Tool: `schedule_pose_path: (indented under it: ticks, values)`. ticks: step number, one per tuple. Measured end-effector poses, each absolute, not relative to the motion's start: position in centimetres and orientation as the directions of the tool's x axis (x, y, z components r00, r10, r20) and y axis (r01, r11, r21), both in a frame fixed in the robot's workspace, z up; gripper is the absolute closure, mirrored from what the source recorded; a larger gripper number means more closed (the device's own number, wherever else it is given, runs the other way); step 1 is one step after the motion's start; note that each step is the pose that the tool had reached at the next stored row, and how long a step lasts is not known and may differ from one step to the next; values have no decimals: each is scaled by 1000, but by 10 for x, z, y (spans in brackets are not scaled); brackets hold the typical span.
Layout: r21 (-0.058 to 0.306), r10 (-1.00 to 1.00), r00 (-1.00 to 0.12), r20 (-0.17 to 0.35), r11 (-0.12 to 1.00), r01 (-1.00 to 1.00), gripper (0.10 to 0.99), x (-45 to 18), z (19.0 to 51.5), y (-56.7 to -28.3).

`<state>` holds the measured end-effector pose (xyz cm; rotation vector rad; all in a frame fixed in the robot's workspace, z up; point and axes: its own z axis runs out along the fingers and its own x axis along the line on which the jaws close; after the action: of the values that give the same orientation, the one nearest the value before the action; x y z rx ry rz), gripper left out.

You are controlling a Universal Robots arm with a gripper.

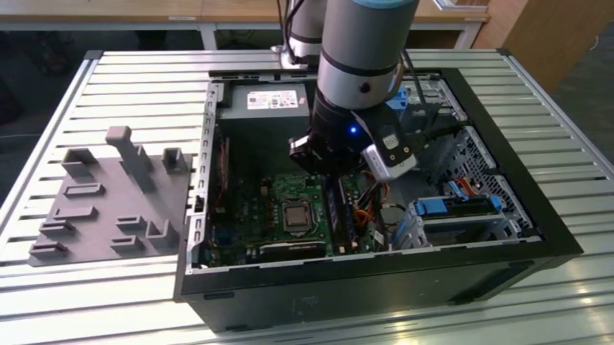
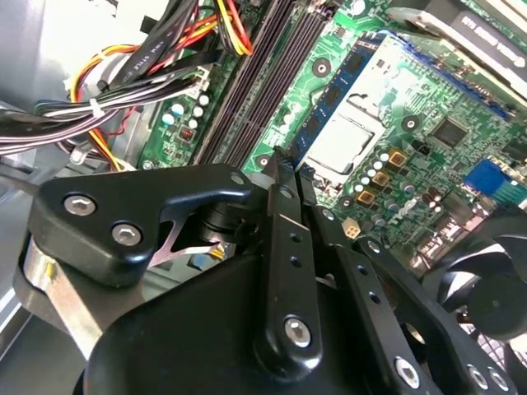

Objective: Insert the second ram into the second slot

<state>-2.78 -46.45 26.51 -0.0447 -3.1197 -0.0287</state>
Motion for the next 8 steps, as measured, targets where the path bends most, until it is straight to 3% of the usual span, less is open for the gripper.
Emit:
schedule_pose_path:
  ticks: [8]
  values:
    - [20,28,-999,23,999,29,949,-28,260,-464]
